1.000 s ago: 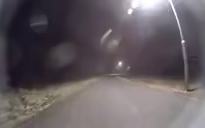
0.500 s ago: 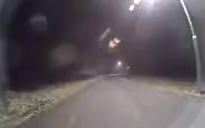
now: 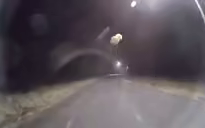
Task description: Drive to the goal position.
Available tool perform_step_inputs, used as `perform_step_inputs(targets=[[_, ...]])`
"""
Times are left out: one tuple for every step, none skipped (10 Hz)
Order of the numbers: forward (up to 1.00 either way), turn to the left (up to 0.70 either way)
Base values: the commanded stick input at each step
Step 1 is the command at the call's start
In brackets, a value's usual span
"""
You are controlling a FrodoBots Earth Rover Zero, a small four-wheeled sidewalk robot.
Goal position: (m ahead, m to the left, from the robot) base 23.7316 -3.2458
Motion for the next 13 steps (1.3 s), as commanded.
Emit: perform_step_inputs(targets=[[1.00,0.00],[1.00,0.00],[1.00,0.00],[1.00,0.00],[1.00,0.00],[1.00,0.01],[1.00,0.03],[1.00,0.03],[1.00,0.03],[1.00,0.04],[1.00,0.04],[1.00,0.04],[1.00,0.04]])
